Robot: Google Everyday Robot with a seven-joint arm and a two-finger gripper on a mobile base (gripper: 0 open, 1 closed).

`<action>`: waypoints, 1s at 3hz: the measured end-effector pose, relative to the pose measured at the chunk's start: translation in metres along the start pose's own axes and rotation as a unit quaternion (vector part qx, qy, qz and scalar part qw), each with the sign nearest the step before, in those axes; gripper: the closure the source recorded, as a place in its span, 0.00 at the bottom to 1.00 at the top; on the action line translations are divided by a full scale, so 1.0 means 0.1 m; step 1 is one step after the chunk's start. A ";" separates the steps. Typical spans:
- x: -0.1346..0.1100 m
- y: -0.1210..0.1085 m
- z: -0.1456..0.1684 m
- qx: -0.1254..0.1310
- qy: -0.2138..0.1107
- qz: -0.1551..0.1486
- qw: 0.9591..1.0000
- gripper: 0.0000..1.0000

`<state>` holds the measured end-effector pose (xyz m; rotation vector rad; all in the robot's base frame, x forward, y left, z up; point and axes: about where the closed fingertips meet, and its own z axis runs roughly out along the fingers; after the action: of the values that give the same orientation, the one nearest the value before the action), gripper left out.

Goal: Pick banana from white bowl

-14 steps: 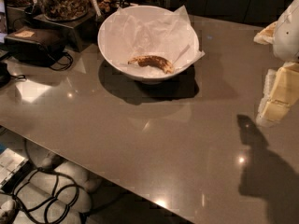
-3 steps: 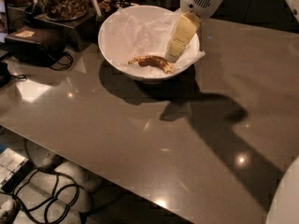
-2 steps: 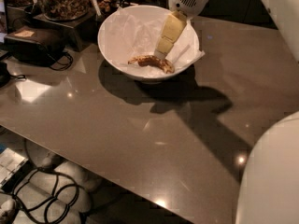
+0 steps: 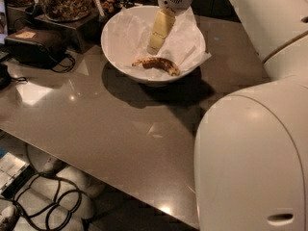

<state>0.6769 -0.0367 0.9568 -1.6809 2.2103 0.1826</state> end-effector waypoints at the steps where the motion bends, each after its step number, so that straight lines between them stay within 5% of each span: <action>1: -0.02 -0.05 0.01 0.008 -0.022 0.005 1.000 0.00; 3: 0.11 -0.11 0.30 -0.009 -0.030 0.027 0.999 0.00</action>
Offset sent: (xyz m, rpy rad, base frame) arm 0.0035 -0.0103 -0.0275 0.0815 0.0251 -0.0372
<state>0.6911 -0.0401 0.9261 -1.6053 2.2184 0.2641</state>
